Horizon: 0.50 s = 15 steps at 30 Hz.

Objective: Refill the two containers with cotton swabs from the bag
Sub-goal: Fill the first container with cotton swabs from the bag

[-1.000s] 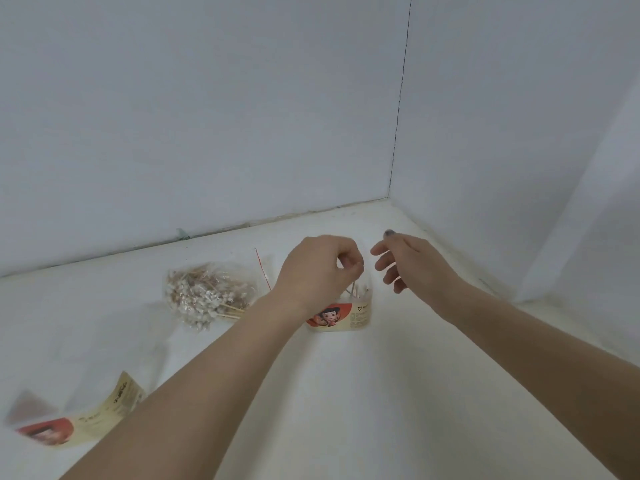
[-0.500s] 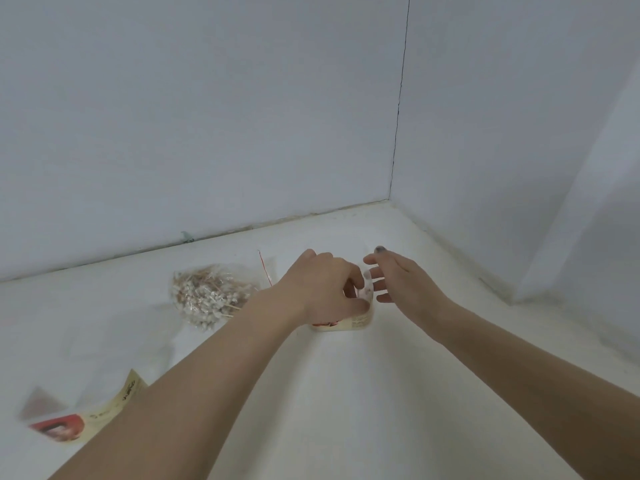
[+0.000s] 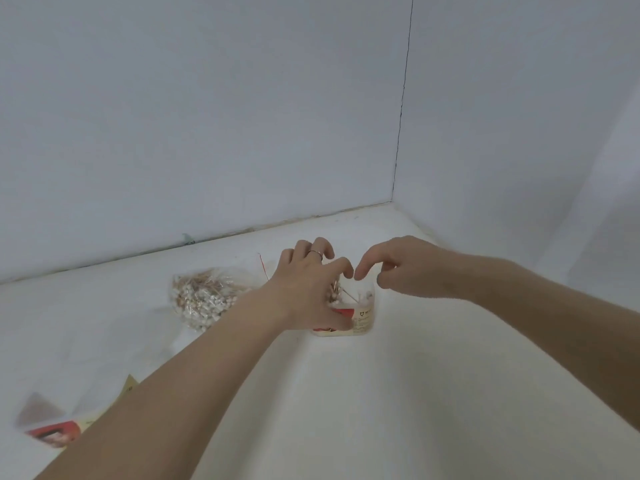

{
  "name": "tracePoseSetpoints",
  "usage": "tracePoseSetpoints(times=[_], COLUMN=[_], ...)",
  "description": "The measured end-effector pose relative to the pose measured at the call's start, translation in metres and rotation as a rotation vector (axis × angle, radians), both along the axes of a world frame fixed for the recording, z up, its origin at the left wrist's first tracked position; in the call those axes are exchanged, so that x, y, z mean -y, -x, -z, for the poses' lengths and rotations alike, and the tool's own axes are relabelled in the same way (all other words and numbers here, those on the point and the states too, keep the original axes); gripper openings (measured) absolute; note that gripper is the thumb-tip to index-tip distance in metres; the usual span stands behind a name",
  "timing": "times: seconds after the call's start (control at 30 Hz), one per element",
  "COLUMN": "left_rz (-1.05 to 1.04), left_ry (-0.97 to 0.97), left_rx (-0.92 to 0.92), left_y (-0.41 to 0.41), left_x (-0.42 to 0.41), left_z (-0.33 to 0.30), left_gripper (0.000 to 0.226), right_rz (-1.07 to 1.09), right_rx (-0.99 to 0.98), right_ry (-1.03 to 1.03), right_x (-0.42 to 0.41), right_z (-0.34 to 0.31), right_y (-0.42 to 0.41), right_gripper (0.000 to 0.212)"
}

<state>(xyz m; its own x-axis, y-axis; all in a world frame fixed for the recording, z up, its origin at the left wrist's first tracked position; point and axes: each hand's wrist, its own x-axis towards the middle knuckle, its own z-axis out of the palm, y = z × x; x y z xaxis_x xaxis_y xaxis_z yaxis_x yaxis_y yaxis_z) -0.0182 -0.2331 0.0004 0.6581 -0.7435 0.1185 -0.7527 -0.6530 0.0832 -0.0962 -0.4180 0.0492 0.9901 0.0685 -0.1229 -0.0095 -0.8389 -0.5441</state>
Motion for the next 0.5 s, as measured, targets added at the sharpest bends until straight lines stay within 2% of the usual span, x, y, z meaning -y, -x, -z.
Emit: tracePoseSetpoints(times=[0.07,0.2,0.4,0.5], left_rz=[-0.014,-0.004,0.064,0.116], left_ry=[-0.001,0.068,0.063,0.076], left_rx=[-0.093,-0.265,-0.123,-0.013], left_y=[-0.002,-0.005,-0.007,-0.005], left_x=[-0.001,-0.003,-0.013,-0.019], left_z=[0.006,0.008,0.004,0.004], left_gripper=[0.068,0.056,0.054,0.059], right_rz=[-0.067,-0.175,-0.326,-0.391], right_rx=[-0.112,-0.296,-0.353,-0.318], right_ry=[0.188,0.413,0.583,0.701], right_x=[-0.004,-0.018,-0.028,-0.031], right_z=[-0.011,-0.014,-0.016,-0.015], right_y=[-0.008,-0.023,-0.026,-0.025], right_gripper=[0.044,0.054,0.072,0.073])
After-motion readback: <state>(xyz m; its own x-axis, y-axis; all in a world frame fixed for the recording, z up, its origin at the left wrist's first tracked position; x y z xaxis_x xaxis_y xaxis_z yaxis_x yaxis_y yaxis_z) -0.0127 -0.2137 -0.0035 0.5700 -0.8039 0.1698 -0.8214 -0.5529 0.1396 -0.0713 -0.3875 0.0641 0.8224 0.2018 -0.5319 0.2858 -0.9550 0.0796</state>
